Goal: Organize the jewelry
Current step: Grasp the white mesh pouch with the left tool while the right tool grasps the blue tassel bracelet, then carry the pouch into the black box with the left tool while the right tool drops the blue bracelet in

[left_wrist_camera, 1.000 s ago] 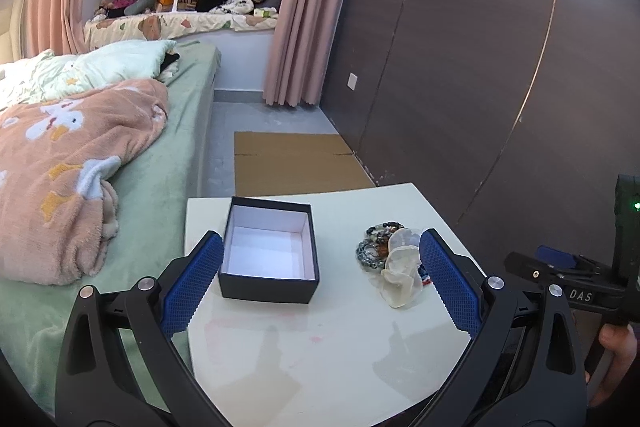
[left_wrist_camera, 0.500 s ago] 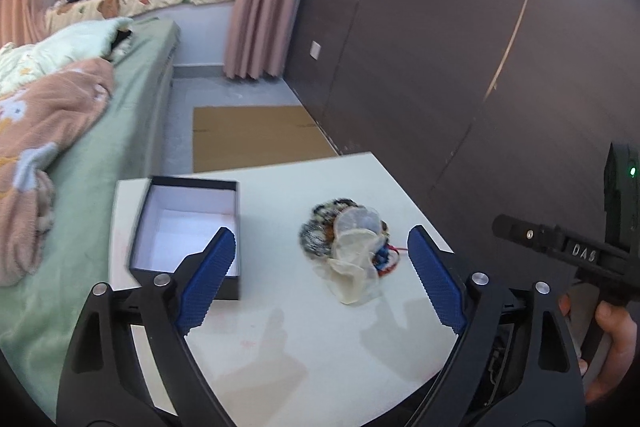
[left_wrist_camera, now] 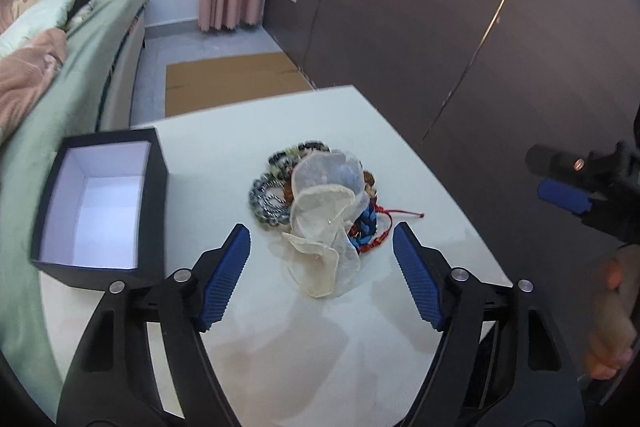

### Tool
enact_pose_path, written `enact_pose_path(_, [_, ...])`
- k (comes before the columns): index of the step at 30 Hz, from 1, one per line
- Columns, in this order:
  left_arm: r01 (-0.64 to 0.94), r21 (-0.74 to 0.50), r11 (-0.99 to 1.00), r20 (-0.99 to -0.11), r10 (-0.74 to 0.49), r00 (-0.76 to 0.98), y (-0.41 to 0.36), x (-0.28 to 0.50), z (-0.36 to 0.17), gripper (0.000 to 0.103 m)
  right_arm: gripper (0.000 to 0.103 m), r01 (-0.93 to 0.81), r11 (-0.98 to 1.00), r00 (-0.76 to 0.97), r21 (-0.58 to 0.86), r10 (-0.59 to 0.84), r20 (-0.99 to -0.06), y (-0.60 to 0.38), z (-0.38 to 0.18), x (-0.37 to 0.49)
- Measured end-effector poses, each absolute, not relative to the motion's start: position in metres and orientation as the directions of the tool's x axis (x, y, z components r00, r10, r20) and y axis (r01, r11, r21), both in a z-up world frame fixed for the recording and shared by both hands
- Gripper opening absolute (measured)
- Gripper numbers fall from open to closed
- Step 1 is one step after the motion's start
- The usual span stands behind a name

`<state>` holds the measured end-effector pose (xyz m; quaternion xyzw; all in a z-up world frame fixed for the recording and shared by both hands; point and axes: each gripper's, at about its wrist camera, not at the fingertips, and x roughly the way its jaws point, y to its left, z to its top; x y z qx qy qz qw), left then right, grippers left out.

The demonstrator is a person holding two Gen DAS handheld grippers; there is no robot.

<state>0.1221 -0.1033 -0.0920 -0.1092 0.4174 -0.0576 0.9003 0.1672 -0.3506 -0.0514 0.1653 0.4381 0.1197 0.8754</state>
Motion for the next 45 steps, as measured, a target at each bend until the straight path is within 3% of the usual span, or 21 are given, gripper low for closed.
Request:
enact_pose_path(5, [0.021,-0.225,0.974,-0.774,-0.192,0.603,-0.113,0.137,-0.115,0.073,0.078,-0.072,0.908,0.58,0.412,0.374,-0.723,-0.34,-0.053,0.174])
enact_pose_path(7, [0.025,-0.221,0.975,-0.782,-0.193,0.592,-0.115,0.142,-0.121,0.063,0.078,-0.082,0.908,0.575,0.411,0.379,-0.725,-0.335,-0.053,0.176])
enact_pose_path(10, [0.026,-0.24,0.971,-0.792,-0.211,0.574,-0.113,0.147,-0.127,0.033,0.078,-0.094,0.907,0.563,0.409,0.388,-0.73,-0.327,-0.054,0.179])
enact_pose_path(12, [0.023,-0.252,0.967,-0.8,-0.222,0.558,-0.109,0.148,-0.129,0.006,0.078,-0.103,0.908,0.555,0.407,0.392,-0.734,-0.322,-0.056,0.181])
enact_pose_path(13, [0.014,-0.252,0.968,-0.803,-0.217,0.556,-0.107,0.149,-0.129,0.005,0.078,-0.108,0.907,0.55,0.406,0.395,-0.736,-0.32,-0.056,0.182])
enact_pose_path(29, [-0.032,-0.313,0.949,-0.712,-0.212,0.67,-0.059,0.129,-0.082,0.003,0.042,-0.156,0.881,0.384,0.447,0.471,-0.794,-0.268,-0.1,0.202])
enact_pose_path(41, [-0.076,-0.36,0.93,-0.668,-0.2,0.716,-0.018,0.109,-0.055,0.003,0.035,-0.129,0.904,0.297,0.408,0.428,-0.853,-0.24,-0.137,0.218])
enact_pose_path(45, [-0.082,-0.366,0.927,-0.653,-0.193,0.732,-0.008,0.1,-0.049,0.003,0.018,-0.119,0.9,0.271,0.418,0.435,-0.859,-0.236,-0.148,0.219])
